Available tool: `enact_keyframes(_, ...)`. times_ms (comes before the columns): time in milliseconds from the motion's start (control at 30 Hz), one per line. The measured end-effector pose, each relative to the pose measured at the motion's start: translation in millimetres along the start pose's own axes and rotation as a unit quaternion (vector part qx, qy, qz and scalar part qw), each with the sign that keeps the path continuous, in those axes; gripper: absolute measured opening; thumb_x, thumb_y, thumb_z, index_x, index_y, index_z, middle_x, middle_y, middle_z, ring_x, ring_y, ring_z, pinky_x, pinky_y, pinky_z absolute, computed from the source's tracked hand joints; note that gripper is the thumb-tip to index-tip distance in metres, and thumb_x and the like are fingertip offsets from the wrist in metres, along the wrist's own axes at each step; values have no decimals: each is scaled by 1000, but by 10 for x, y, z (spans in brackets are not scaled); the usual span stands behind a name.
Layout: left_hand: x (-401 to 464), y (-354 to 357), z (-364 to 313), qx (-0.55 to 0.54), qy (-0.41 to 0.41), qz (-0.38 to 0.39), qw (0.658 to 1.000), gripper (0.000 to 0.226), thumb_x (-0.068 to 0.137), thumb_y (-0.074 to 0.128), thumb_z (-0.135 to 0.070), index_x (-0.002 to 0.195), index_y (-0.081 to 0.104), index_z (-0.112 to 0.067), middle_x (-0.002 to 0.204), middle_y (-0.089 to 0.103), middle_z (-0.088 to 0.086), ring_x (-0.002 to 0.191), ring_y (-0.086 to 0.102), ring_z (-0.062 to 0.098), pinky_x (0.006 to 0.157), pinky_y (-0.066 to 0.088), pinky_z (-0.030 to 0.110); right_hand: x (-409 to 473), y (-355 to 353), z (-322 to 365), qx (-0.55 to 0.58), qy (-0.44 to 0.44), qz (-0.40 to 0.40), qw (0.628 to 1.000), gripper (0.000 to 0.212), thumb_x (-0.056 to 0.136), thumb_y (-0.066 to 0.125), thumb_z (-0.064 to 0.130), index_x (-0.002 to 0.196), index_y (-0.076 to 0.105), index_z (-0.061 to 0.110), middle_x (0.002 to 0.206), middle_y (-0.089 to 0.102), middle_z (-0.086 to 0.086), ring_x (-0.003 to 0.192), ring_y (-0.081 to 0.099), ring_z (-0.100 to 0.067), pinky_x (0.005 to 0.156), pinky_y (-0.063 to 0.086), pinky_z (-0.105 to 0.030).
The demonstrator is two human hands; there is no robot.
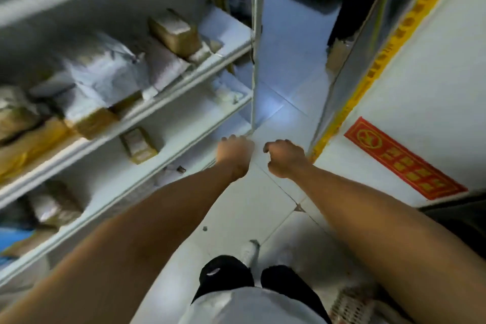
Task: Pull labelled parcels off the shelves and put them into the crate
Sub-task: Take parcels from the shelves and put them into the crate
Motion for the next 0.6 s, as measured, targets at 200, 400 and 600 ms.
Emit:
enact_keyframes(200,-524,113,1106,-24,-165,-12,986,37,90,60,-10,123,63,-27,123,64,1,116,59,24,93,45,34,375,-41,1201,-104,-147,17,983,47,90,58,11,135,57,23,135,56,-8,127,51,-29,95,48,-37)
enact_keyframes(400,-1257,427,1772,-81,-326,-5,942,35,89,63,-7,120,64,-22,115,67,3,109,61,24,89,46,34,405,161,2185,-226,-289,23,930,49,89,60,8,136,58,22,137,51,-9,132,46,-29,102,45,-39)
enact_keyframes(600,-2073,829,2196,-120,-446,-10,887,25,93,61,-8,112,69,-21,109,70,3,105,65,24,89,50,34,275,549,3032,-267,-386,57,881,41,88,59,5,126,60,21,130,52,-11,123,48,-30,93,44,-37)
Point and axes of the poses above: each hand's wrist, its own x-axis towards the middle knuckle, its own y-axis out of the palm, z = x × y, the point moved 5 cm from there along x, towards the middle knuckle
